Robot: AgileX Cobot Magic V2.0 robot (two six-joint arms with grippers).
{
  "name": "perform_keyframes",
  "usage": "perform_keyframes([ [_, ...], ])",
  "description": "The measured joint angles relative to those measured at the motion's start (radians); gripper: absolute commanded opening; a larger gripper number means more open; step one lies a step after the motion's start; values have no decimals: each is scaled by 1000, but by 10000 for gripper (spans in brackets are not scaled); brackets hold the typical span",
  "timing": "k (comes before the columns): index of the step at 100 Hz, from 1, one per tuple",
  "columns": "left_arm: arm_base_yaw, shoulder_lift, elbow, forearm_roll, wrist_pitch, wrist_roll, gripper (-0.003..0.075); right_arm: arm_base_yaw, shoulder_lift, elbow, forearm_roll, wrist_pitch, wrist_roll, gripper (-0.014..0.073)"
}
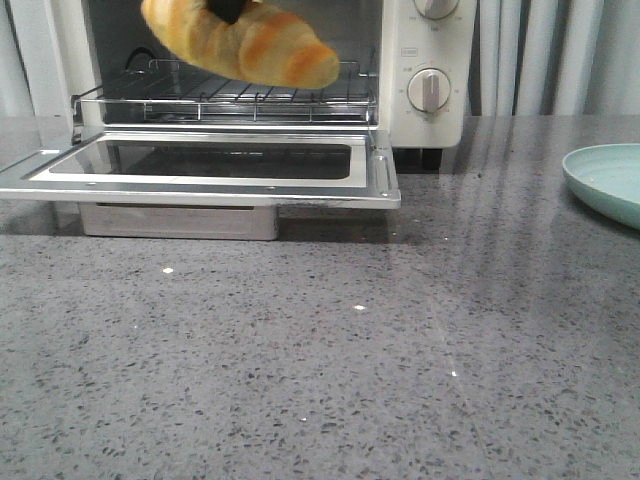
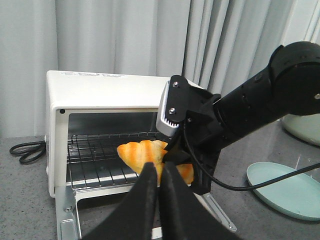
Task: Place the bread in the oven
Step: 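Lower the croissant onto the oven rack and open the right gripper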
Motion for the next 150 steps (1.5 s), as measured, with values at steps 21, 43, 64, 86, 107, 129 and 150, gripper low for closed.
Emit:
perform_keyframes([
  [21,0,0,0,0,30,0,-22,2,40,0,-74,-56,-6,-67],
  [43,0,0,0,0,32,0,-22,2,47,0,-125,-125,-6,-67],
  [64,0,0,0,0,32,0,-22,-3,76,0,-164,-153,-8,-67],
  [86,0,0,0,0,32,0,-22,-35,99,0,-188,-193,-8,-67],
  [107,0,0,0,0,34,0,-22,-58,101,0,-194,-242,-8,-67],
  [129,0,0,0,0,34,0,-22,-68,101,0,-196,-253,-6,-55],
  [150,0,0,0,0,34,0,-22,-68,101,0,-198,-255,-6,266],
])
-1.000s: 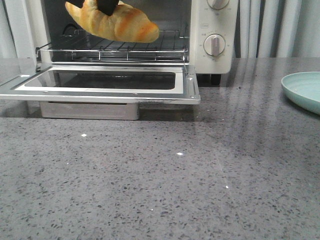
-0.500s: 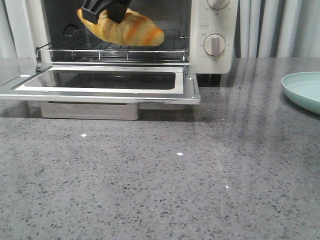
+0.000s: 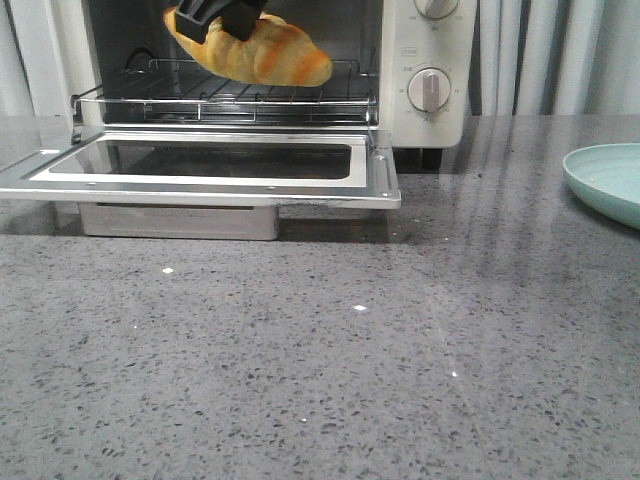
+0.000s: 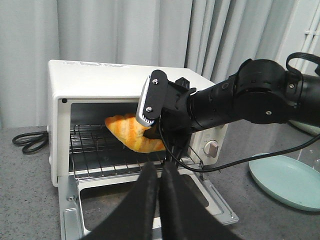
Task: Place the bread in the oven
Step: 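Lower the croissant onto the oven rack and open the right gripper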
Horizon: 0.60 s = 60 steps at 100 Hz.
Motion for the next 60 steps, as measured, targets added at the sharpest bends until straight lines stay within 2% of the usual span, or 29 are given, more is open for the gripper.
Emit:
perform_keyframes([
  [6,0,0,0,0,0,0,-22,0,0,0,0,-4,0,342],
  [10,0,0,0,0,0,0,-22,0,0,0,0,-6,0,356],
  [60,0,0,0,14,6,0,-22,4,0,0,-3,-12,-2,349],
])
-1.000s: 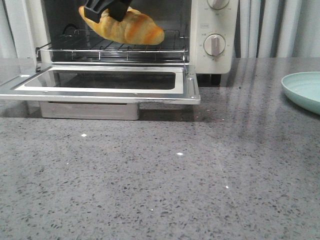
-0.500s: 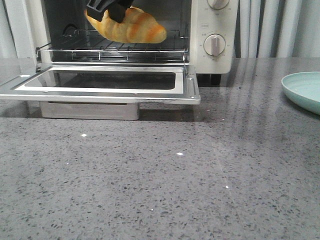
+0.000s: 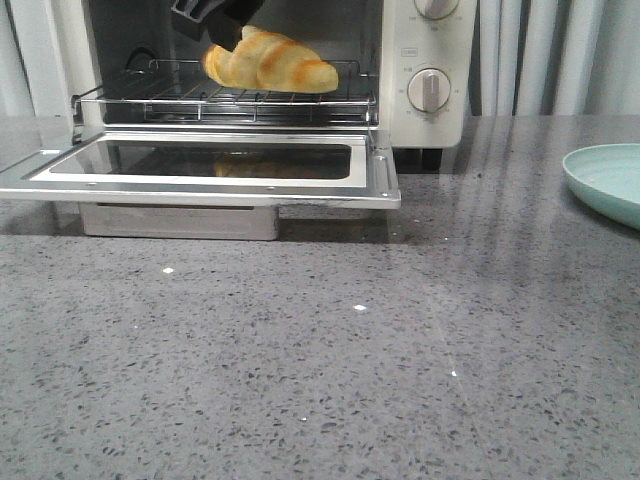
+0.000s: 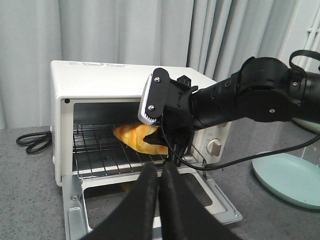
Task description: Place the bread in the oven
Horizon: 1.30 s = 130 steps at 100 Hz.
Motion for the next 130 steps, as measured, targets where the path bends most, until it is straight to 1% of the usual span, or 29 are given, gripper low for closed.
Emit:
perform_keyframes([
  [23,0,-7,0,9,11,0,-22,42,-14,0,0,44,0,349],
  [42,0,-66,16,27,11,0,-22,83,-39,0,0,85,4,341],
  [47,0,-87,23,33,17,0,-22,90,-47,0,0,99,7,321],
  [54,2,-115,31,38,33,0,-22,102,-58,0,0,123,20,271],
  [64,18,-152,41,41,66,0,-22,119,-75,0,0,164,38,179],
  [83,116,-218,45,42,113,0,-22,144,-107,0,4,255,44,44],
  [102,253,-298,58,40,133,0,-22,154,-135,0,27,361,51,-48],
  [114,332,-348,86,33,148,19,-22,154,-158,0,57,411,84,-57],
  [130,388,-394,168,-13,149,51,-22,155,-212,0,106,439,119,-54],
])
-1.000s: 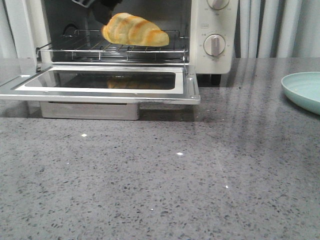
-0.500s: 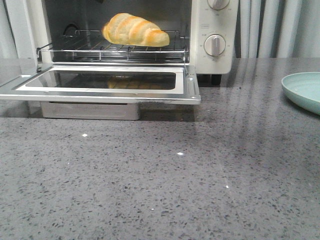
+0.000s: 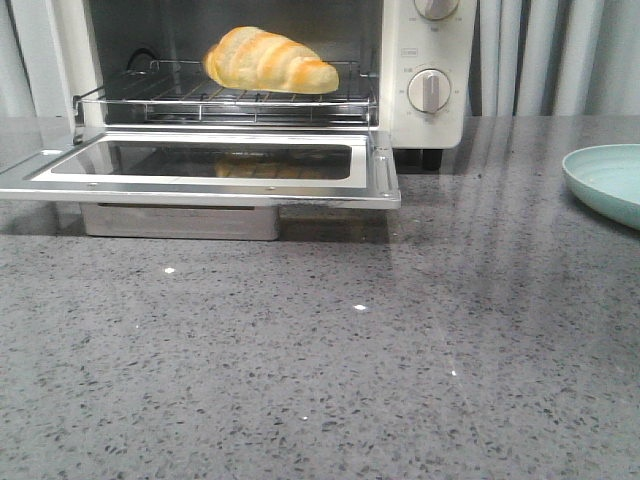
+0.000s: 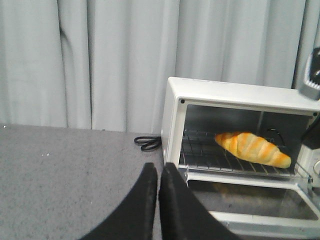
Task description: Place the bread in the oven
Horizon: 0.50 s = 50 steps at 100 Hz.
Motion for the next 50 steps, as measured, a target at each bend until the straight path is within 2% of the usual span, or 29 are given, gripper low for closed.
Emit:
perform_keyframes([
  [17,10,0,115,-38,-41,7,-22,7,-69,0,6,6,17,-47],
  [50,10,0,290,-77,-266,9,-22,7,-199,15,-18,14,65,-47],
])
